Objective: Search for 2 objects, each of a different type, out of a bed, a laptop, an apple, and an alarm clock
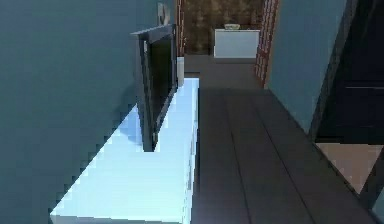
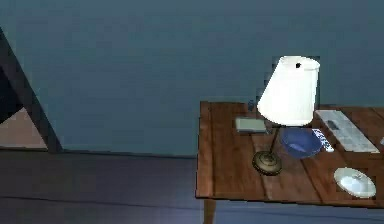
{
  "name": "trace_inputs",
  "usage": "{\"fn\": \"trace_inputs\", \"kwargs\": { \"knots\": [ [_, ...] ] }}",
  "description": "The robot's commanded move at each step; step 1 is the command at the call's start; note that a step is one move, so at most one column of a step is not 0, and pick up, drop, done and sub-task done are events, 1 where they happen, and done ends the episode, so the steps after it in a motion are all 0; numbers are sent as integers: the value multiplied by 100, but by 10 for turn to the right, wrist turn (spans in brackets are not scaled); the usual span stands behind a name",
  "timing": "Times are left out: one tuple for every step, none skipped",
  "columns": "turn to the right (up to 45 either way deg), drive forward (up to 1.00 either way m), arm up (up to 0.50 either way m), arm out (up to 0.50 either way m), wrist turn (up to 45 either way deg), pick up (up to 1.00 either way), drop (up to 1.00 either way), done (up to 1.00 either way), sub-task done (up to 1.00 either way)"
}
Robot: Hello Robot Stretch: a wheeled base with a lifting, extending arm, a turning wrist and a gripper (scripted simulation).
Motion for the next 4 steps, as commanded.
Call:
{"fn": "trace_inputs", "kwargs": {
  "knots": [
    [360,0,0,0,0,0,0,0,0],
    [0,100,0,0,0,0,0,0,0],
    [0,85,0,0,0,0,0,0,0],
    [210,0,0,0,0,0,0,0,0]
  ]
}}
